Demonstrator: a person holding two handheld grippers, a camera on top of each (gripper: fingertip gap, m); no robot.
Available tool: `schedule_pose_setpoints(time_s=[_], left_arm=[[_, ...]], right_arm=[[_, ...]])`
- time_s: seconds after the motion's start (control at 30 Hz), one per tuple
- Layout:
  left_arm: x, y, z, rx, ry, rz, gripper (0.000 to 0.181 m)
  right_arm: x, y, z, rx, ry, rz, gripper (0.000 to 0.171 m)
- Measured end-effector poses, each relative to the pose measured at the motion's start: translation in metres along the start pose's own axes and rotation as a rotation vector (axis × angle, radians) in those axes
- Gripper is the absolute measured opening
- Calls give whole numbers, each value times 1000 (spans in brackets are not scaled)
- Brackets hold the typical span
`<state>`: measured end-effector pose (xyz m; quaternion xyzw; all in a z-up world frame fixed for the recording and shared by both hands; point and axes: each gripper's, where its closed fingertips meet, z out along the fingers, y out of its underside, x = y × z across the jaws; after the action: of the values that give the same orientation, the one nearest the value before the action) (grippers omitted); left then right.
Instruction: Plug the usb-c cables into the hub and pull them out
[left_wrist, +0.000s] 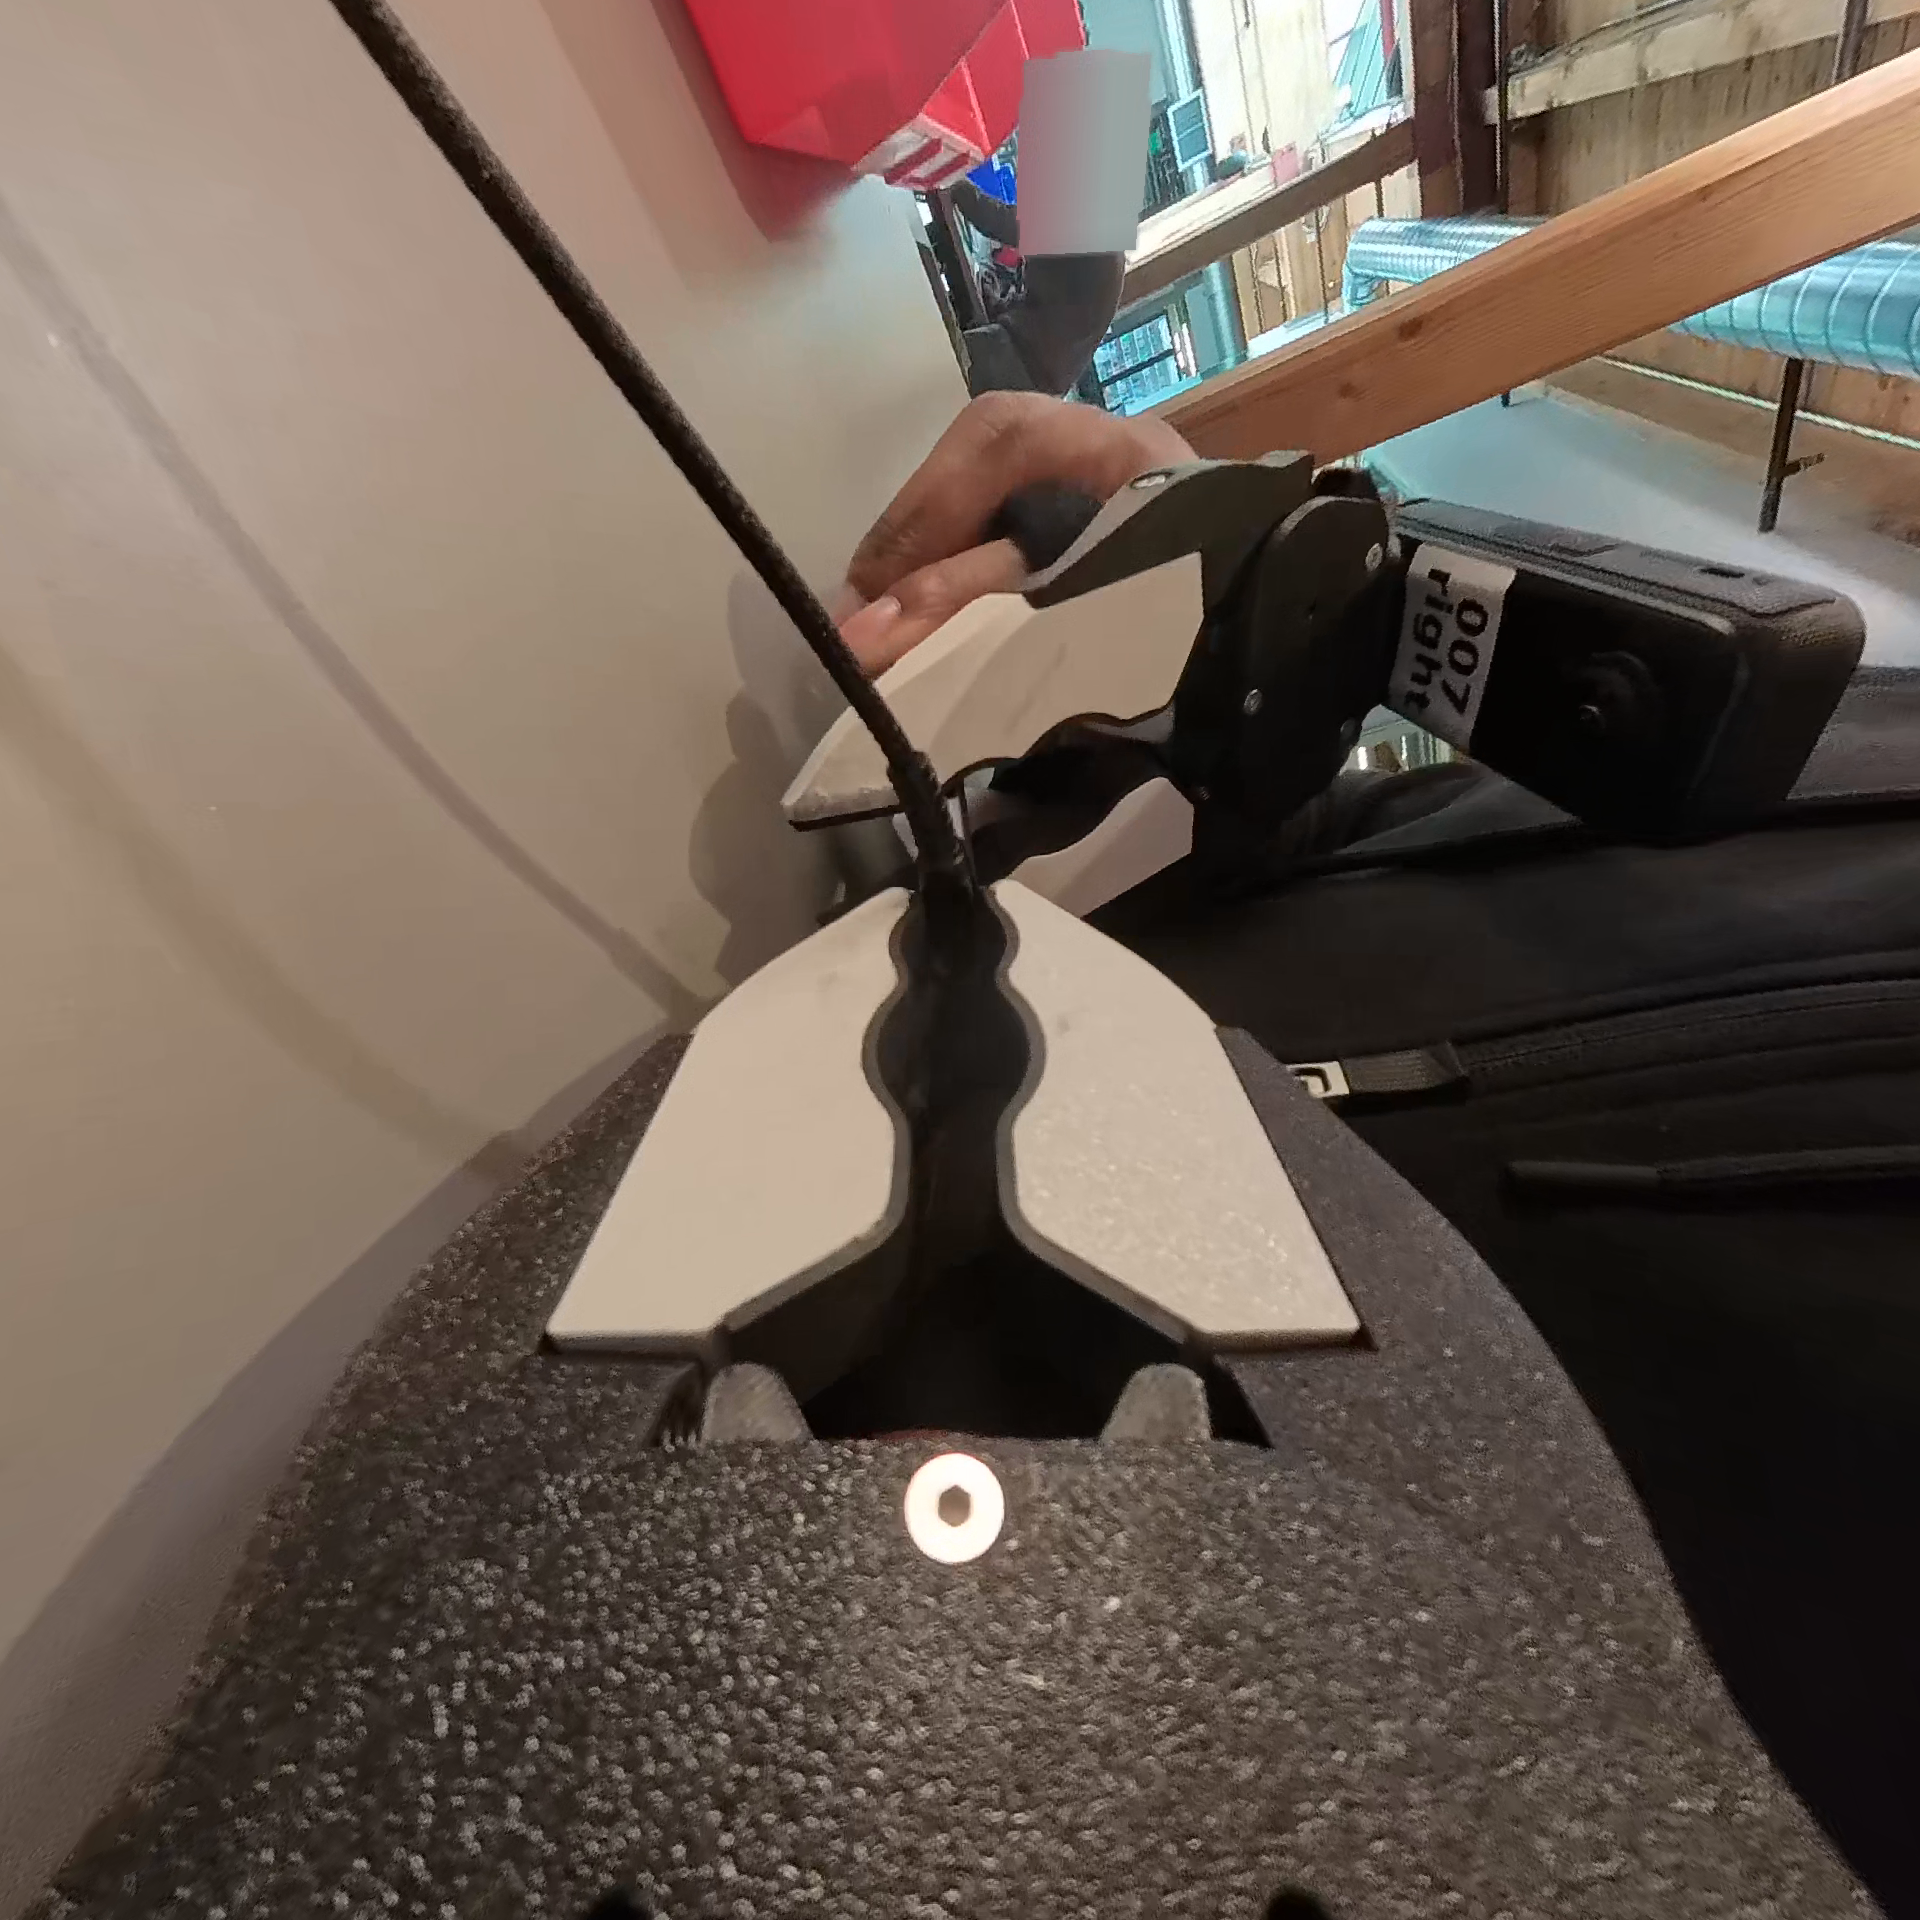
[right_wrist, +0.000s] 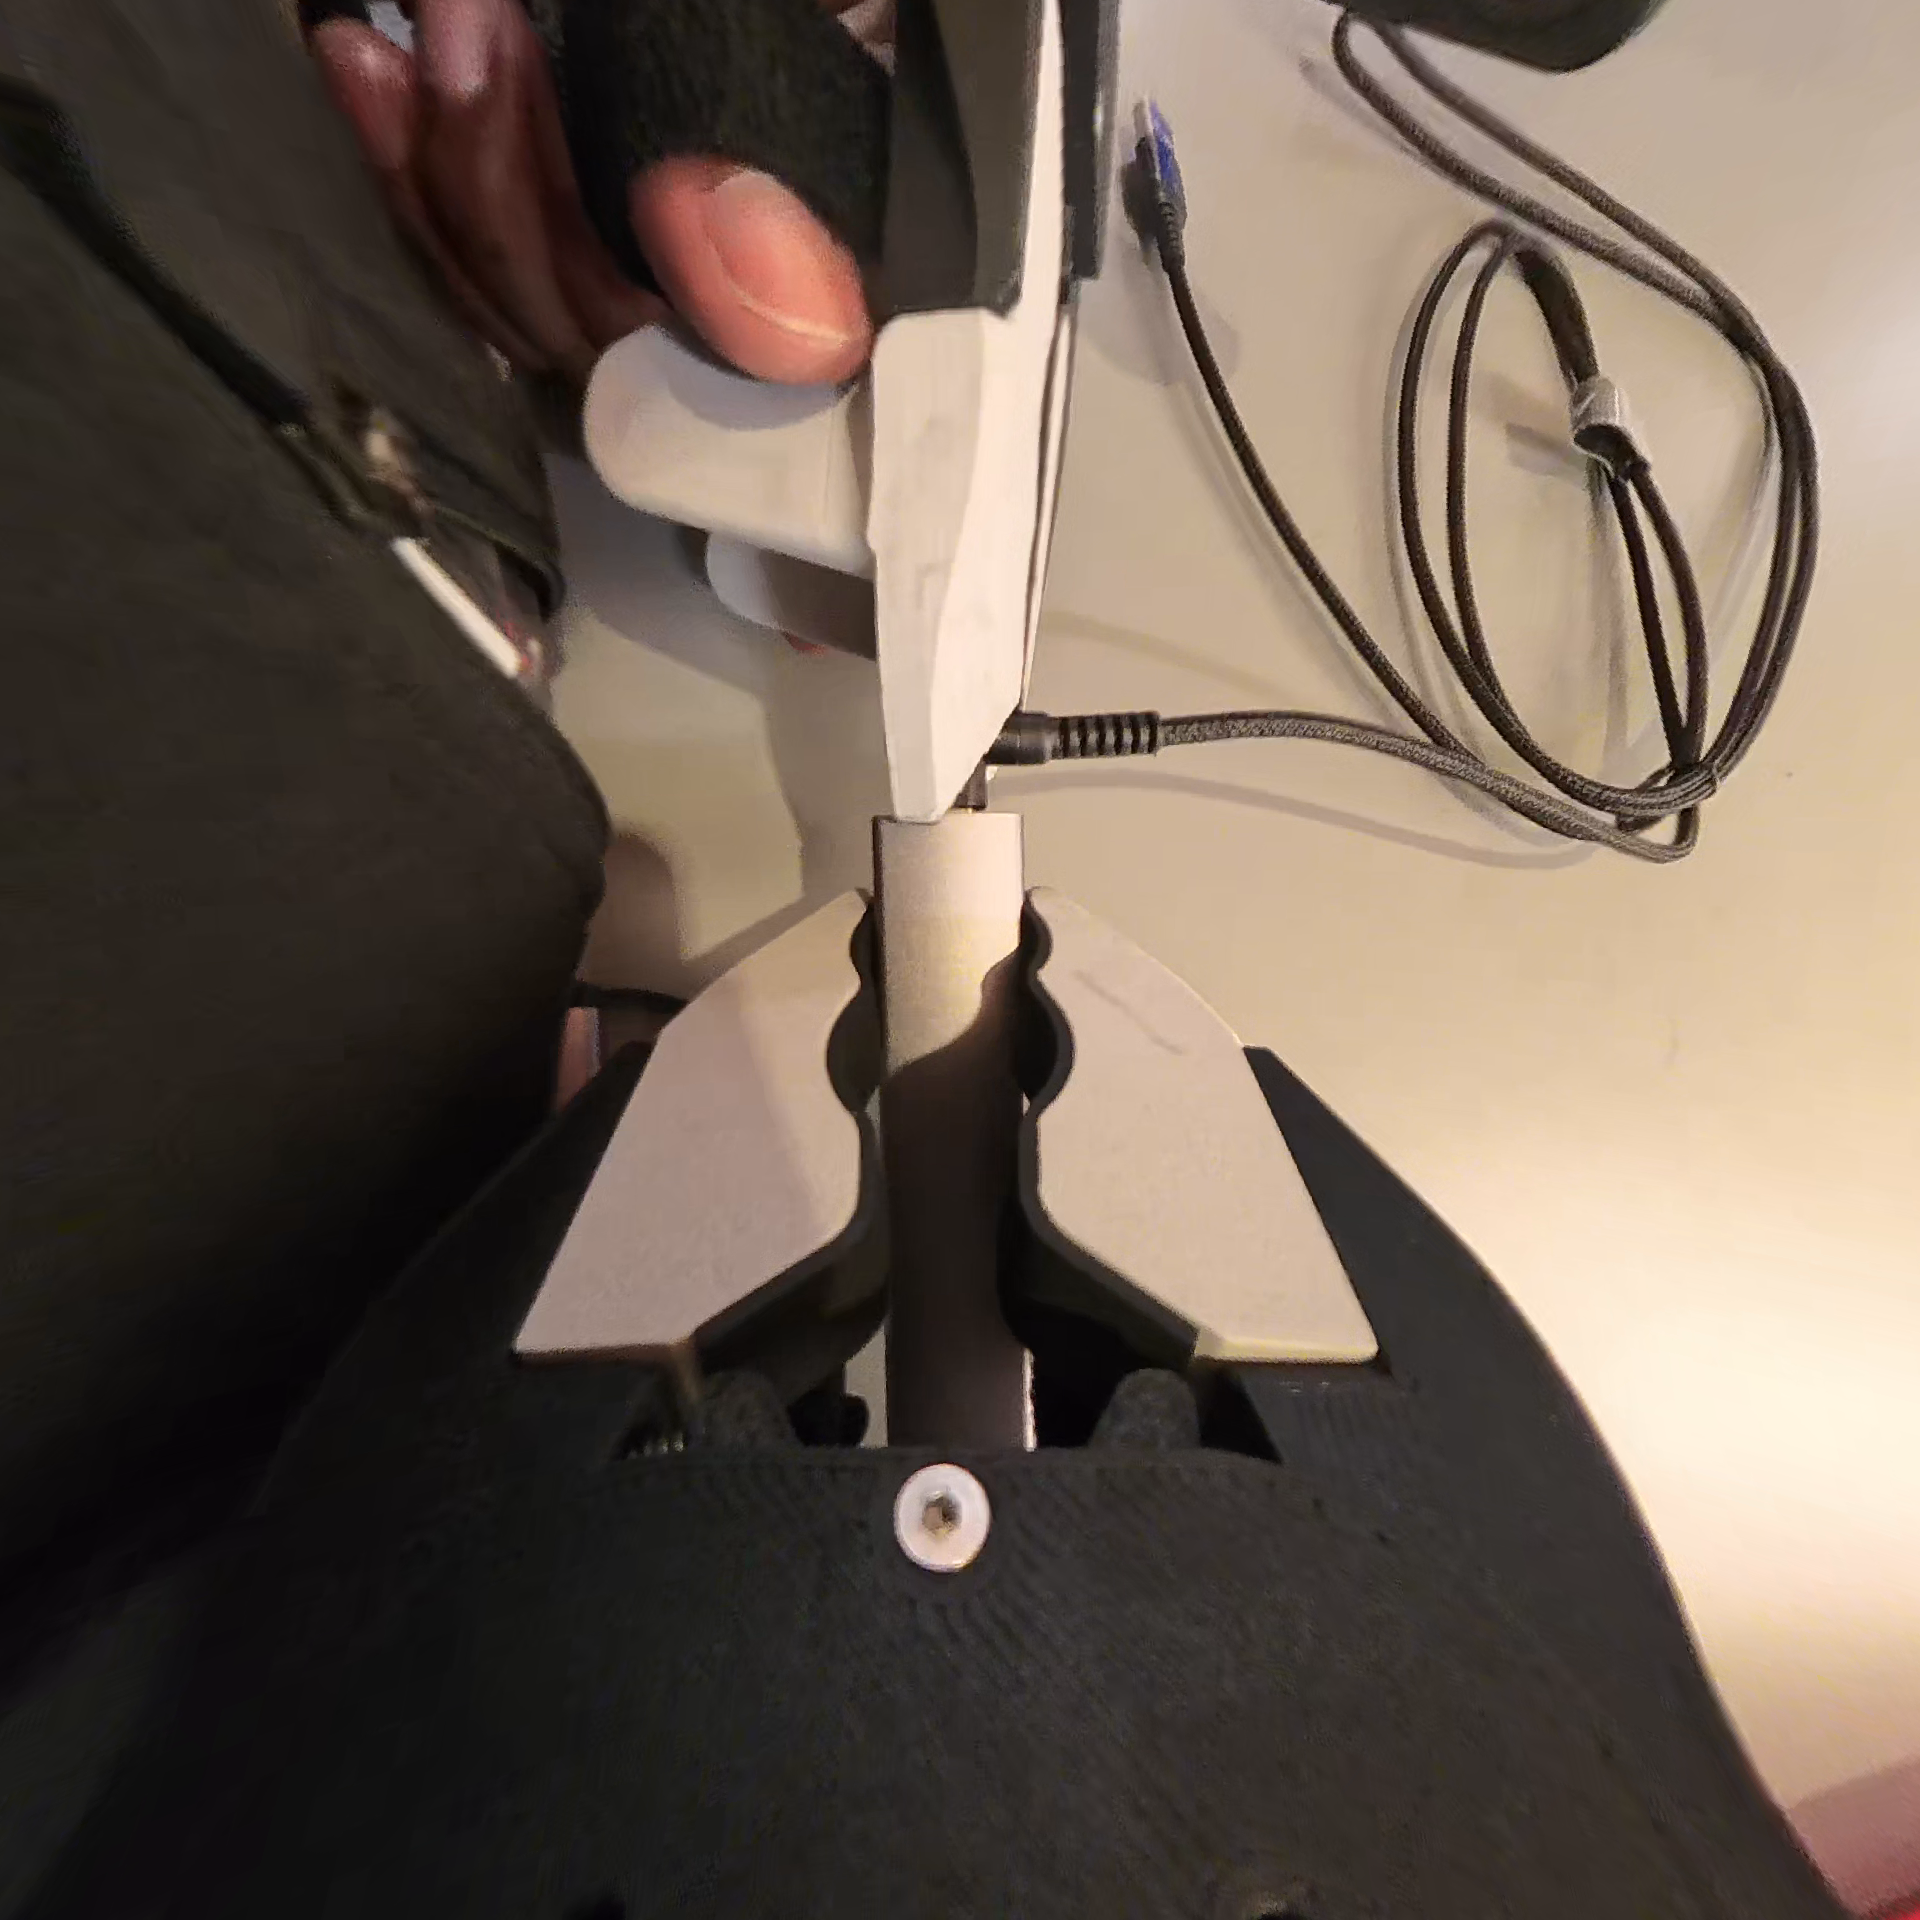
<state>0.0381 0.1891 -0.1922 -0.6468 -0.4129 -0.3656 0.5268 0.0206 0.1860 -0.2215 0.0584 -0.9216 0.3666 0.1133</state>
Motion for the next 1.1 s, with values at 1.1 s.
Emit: schedule_pose_setpoints(time_s=[1.1], left_arm=[[-41,-21,-71,32,-158,34,9]], right_arm=[[239,26,-317,228,752,107,23]])
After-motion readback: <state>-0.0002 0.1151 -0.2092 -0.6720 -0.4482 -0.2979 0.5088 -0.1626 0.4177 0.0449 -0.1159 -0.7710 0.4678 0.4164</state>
